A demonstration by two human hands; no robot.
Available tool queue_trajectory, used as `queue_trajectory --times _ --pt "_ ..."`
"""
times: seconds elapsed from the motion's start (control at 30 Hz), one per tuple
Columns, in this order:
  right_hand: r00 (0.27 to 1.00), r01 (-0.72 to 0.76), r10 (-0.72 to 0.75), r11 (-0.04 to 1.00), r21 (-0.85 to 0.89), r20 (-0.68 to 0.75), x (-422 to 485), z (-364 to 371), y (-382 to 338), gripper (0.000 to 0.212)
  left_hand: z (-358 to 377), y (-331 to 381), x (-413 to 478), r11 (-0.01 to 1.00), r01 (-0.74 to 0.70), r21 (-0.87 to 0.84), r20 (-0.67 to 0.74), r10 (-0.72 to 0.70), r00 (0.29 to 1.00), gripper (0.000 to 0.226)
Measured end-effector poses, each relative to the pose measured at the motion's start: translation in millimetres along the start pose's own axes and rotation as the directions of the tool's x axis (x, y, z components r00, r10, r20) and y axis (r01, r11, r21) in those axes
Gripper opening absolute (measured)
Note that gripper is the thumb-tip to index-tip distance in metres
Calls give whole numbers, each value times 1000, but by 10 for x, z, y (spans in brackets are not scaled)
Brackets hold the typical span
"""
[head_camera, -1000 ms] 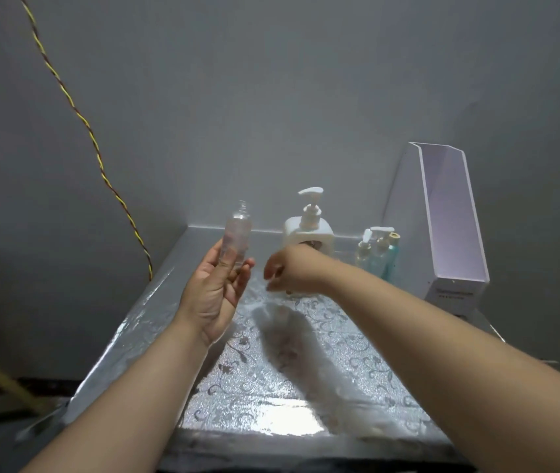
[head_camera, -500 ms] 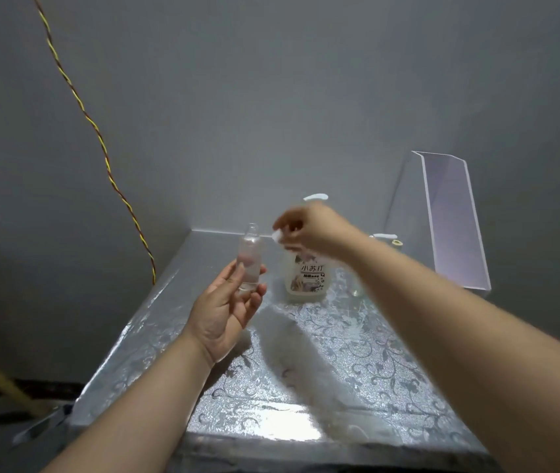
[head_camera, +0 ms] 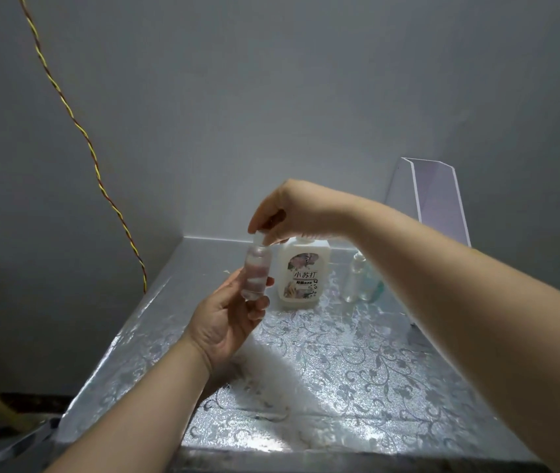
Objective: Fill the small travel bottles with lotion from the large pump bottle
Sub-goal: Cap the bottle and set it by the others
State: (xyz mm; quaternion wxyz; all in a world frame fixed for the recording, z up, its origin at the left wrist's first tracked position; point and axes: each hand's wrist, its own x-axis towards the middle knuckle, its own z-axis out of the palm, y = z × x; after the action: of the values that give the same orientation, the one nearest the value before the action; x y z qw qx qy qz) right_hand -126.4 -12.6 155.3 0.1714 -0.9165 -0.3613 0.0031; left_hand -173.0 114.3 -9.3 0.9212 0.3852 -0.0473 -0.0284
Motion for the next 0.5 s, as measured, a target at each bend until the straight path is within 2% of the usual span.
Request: queue_trajectory --times 0.1,0.17,0.23,0.27,0.37,0.43,0.5 --pt "1000 -27 27 997 -73 1 -19 3 -13 22 36 -21 7 1000 -5 0 1 5 1000 39" --pt "998 -61 63 982 -177 5 -24 20 -15 42 58 -47 0 1000 -3 -1 1 3 1000 39" --pt "995 -98 102 966 -240 5 -30 10 -28 52 76 -66 3 1000 0 -6 3 0 1000 39" --pt "993 -110 115 973 -205 16 -34 -14 -30 52 84 -70 14 1000 4 -11 4 -4 1000 39" --pt "993 -90 93 995 -42 68 -52 -89 -30 30 106 -49 58 999 15 -38 6 -14 1000 36" --pt "991 -86 92 994 -70 96 -58 -87 -5 20 134 -40 71 1000 19 -21 10 -18 1000 37" --pt "985 -129 146 977 -171 94 -60 -67 3 37 164 -49 68 1000 23 10 9 -23 1000 36"
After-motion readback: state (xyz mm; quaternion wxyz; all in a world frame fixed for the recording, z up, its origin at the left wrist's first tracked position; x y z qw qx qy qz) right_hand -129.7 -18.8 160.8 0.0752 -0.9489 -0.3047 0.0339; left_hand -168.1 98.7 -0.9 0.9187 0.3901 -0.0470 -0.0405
